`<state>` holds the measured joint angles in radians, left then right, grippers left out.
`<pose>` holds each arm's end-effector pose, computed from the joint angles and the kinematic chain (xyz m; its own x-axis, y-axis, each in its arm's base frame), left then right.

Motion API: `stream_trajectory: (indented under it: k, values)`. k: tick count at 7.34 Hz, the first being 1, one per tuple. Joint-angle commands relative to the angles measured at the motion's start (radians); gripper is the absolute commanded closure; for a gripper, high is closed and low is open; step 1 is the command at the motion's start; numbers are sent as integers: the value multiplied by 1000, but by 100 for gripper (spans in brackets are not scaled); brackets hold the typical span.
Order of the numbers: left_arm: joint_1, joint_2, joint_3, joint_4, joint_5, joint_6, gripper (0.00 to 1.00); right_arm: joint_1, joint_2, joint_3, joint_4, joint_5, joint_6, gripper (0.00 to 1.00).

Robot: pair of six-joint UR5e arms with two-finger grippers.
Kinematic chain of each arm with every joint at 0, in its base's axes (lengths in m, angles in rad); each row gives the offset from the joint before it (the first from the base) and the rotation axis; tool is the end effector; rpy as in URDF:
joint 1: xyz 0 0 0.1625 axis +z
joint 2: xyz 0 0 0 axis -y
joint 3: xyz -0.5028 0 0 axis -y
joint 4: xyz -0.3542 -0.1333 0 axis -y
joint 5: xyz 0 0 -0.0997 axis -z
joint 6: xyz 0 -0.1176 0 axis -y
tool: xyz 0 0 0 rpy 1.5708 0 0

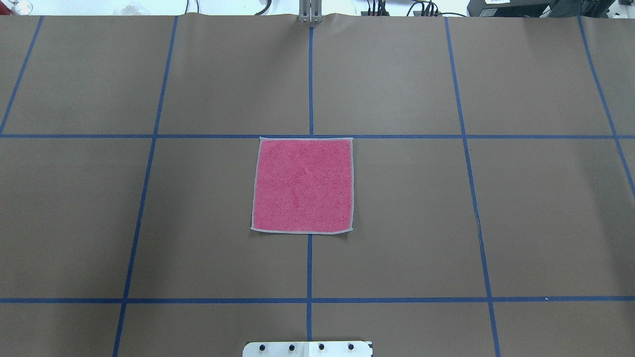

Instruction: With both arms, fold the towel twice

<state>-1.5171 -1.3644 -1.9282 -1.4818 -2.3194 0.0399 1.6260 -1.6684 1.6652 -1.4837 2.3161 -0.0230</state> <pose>-0.0343 -0.3543 0.6812 0.7266 0.1211 -0.6763 -0.0826 0.9926 0.0890 0.0762 -0.4082 0.7418 0.7380 -0.0391 0.6737 -0.0380 0.9943 0.0993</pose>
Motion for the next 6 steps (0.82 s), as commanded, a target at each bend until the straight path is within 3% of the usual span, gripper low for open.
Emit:
stream_trajectory:
  k: [1,6]
  values:
    - [0,1,-9,-2,-5,0,0,0,-2,1,0,0,0,0]
    - [0,-15,-12,-5,-3,-15,0,-1,7,62,0,-15,9,0]
